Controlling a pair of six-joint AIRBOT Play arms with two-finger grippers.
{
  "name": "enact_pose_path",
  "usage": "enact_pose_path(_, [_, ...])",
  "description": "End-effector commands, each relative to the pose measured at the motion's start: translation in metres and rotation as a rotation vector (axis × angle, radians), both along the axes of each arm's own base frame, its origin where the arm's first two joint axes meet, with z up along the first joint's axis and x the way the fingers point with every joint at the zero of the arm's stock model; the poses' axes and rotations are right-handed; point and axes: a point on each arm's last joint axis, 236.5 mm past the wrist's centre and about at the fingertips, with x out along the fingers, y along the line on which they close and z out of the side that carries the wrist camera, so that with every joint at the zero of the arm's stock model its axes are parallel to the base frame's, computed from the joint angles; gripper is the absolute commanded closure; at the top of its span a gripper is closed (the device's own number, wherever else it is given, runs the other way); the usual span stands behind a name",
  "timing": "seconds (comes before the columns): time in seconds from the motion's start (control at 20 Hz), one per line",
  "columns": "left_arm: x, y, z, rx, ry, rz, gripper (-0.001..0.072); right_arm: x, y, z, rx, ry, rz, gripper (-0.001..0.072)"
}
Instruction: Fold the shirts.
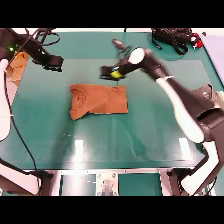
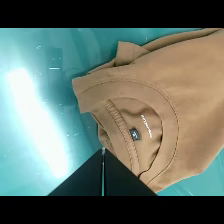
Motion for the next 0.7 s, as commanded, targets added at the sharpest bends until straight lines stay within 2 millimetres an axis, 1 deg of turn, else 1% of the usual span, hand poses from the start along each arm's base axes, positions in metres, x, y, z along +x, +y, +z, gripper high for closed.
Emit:
enact_pose_path(0.0, [0.002,0.002,0.0,0.004,-0.01,0.0,0.0681,-0.013,-0.127,-0.023,-0.148,0.197,-0.119,0.024])
enact_pose_path(0.05, [0.003,0.002,0.0,0.008,-0.014,0.002,0.0681,-0.019,-0.139,-0.038,-0.135,0.251,-0.144,0.0163])
enact_pose_path(0.1, [0.003,0.004,-0.001,0.015,-0.013,0.003,0.0681,-0.029,-0.141,-0.056,-0.102,0.312,-0.163,0.0111])
enact_pose_path(0.15, [0.003,0.006,-0.001,0.022,-0.013,0.006,0.0681,-0.038,-0.132,-0.072,-0.05,0.354,-0.164,0.0106])
enact_pose_path(0.2, [0.003,0.006,-0.001,0.025,-0.012,0.006,0.0681,-0.045,-0.12,-0.084,0.011,0.376,-0.159,0.0106])
enact_pose_path(0.3, [0.003,0.006,-0.001,0.024,-0.012,0.007,0.0681,-0.052,-0.089,-0.1,0.125,0.379,-0.154,0.0106])
enact_pose_path(0.45, [0.003,0.006,-0.001,0.024,-0.011,0.006,0.0682,-0.069,-0.063,-0.133,0.117,0.41,-0.146,0.0106])
enact_pose_path(0.55, [0.002,0.006,-0.001,0.024,-0.009,0.006,0.0681,-0.075,-0.042,-0.138,0.139,0.419,-0.123,0.0106])
enact_pose_path(0.6, [0.002,0.006,-0.002,0.024,-0.005,0.005,0.0681,-0.072,-0.032,-0.135,0.166,0.403,-0.124,0.0108])
enact_pose_path(0.65, [0.001,0.006,-0.002,0.024,-0.003,0.004,0.0681,-0.066,-0.023,-0.128,0.205,0.385,-0.127,0.0286])
